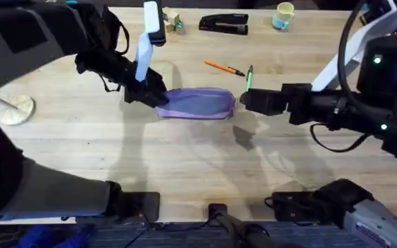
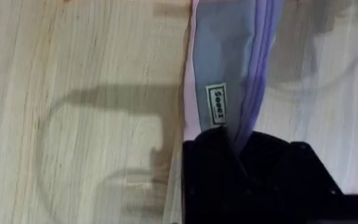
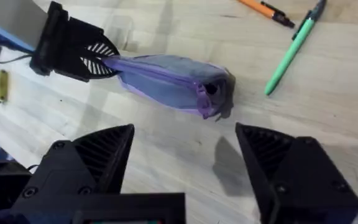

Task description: Unzip the bag, pick up the pens from the table one at a time and place them inside, then zip the bag closed.

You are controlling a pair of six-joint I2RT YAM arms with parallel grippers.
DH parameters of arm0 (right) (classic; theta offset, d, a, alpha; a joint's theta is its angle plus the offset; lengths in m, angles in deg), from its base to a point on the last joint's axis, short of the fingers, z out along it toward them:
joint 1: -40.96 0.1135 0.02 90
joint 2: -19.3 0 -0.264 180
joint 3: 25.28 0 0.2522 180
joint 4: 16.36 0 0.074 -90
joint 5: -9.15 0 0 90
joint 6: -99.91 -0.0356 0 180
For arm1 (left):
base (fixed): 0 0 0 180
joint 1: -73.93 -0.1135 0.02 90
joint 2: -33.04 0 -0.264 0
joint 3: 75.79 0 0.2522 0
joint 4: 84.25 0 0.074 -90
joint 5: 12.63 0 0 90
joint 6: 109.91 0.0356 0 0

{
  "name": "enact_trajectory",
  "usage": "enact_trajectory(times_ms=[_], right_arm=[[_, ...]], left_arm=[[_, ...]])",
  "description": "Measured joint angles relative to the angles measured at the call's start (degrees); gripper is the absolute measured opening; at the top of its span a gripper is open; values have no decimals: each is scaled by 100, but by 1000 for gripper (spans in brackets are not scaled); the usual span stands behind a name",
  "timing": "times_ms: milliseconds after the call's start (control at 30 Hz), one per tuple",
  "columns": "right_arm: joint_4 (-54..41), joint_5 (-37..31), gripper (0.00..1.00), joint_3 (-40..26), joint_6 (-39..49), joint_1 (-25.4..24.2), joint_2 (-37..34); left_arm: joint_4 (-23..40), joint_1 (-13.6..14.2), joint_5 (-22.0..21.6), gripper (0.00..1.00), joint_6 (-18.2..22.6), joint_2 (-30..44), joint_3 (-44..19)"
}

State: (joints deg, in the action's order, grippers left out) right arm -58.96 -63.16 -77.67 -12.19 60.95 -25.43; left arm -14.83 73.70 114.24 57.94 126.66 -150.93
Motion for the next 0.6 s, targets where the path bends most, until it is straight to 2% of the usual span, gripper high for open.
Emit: enact_trajectory(times_ms=[333,600], right_arm=[[-75,0,997,0,-323,0,-2],[-51,-2,997,0,-513,2,-927]], left_arm=[[2,0,0,42,2,0,0],[2,0,0,42,2,0,0]])
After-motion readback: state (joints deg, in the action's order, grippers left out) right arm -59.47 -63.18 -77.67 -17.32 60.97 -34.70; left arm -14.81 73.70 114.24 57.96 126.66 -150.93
